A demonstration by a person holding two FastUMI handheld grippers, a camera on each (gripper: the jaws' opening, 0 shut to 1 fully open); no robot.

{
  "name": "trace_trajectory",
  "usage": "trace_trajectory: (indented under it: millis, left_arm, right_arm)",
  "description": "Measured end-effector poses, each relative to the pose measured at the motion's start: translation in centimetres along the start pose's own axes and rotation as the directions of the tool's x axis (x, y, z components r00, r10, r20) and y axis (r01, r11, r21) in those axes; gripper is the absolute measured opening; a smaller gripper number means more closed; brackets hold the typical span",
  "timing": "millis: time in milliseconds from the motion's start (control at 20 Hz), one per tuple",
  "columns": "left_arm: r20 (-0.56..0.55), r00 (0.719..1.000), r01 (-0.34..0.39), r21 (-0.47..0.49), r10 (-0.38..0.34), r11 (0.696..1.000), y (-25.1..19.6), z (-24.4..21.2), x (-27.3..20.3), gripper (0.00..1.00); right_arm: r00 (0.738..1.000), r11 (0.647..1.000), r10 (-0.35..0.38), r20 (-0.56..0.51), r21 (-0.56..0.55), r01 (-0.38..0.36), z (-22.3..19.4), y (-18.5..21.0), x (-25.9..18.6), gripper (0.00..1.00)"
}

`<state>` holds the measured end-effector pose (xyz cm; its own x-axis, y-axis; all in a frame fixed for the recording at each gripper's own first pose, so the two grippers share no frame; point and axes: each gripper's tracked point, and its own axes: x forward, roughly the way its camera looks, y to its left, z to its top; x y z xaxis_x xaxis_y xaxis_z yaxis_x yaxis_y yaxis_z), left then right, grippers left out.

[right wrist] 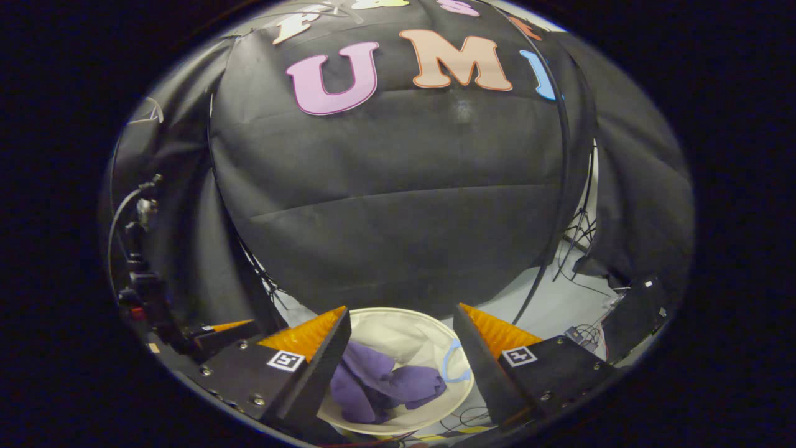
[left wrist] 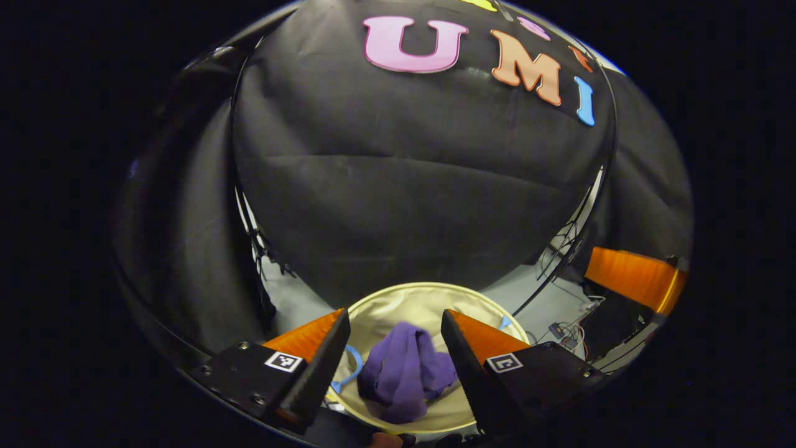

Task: Grasp the clothes on the hanger with both hands and then place them into the laundry hamper below.

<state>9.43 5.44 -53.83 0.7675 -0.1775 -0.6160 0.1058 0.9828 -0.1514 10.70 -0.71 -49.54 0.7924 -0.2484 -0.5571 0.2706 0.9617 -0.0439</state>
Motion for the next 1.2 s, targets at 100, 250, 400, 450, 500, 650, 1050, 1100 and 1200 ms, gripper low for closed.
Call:
trace_trajectory:
  millis: [100, 250, 400, 450, 500, 650, 1050, 1100, 1200]
  left_arm:
    - [0.024, 1.000, 0.003, 0.000, -0.003, 1.000, 0.0, 1.5, -0.7, 0.95]
    - [0.054, 0.999, 0.008, 0.022, -0.009, 1.000, -0.4, 3.0, -1.8, 0.95]
    - [0.074, 0.997, -0.004, 0.067, -0.001, 0.998, -0.5, 4.2, -3.3, 0.95]
    - [0.086, 0.996, -0.008, 0.078, 0.002, 0.997, -0.7, 4.7, -3.6, 0.95]
    - [0.095, 0.995, -0.013, 0.085, 0.004, 0.996, -0.8, 5.3, -4.1, 0.95]
    - [0.115, 0.993, -0.020, 0.097, 0.009, 0.995, -1.1, 7.0, -5.7, 0.95]
    - [0.232, 0.972, -0.071, 0.123, 0.041, 0.990, -0.6, 13.9, -10.3, 0.95]
    - [0.247, 0.968, -0.070, 0.122, 0.038, 0.990, -0.8, 15.0, -11.0, 0.95]
    - [0.270, 0.962, -0.065, 0.103, 0.035, 0.993, -0.9, 16.9, -12.3, 0.95]
  right_arm:
    - [1.000, 1.000, -0.002, 0.009, 0.010, 0.002, 0.5, -0.1, -0.3, 0.99]
    - [1.000, 1.000, 0.004, 0.021, 0.007, -0.004, 1.4, -0.1, -1.0, 0.99]
    - [0.999, 1.000, 0.003, 0.047, -0.017, -0.002, 2.6, -0.2, -2.4, 0.99]
    - [0.998, 1.000, 0.005, 0.060, -0.017, -0.003, 3.3, -0.2, -2.8, 0.99]
    - [0.997, 1.000, 0.008, 0.073, -0.015, -0.007, 3.9, -0.2, -3.3, 0.99]
    - [0.994, 0.999, 0.011, 0.109, -0.049, -0.006, 6.0, 0.0, -4.4, 0.99]
    - [0.974, 0.994, 0.017, 0.227, -0.112, 0.009, 12.6, 0.0, -8.4, 1.00]
    - [0.969, 0.993, 0.020, 0.245, -0.118, 0.010, 13.6, 0.2, -9.1, 0.99]
    - [0.957, 0.994, 0.020, 0.289, -0.109, 0.013, 16.1, 0.6, -10.5, 0.99]
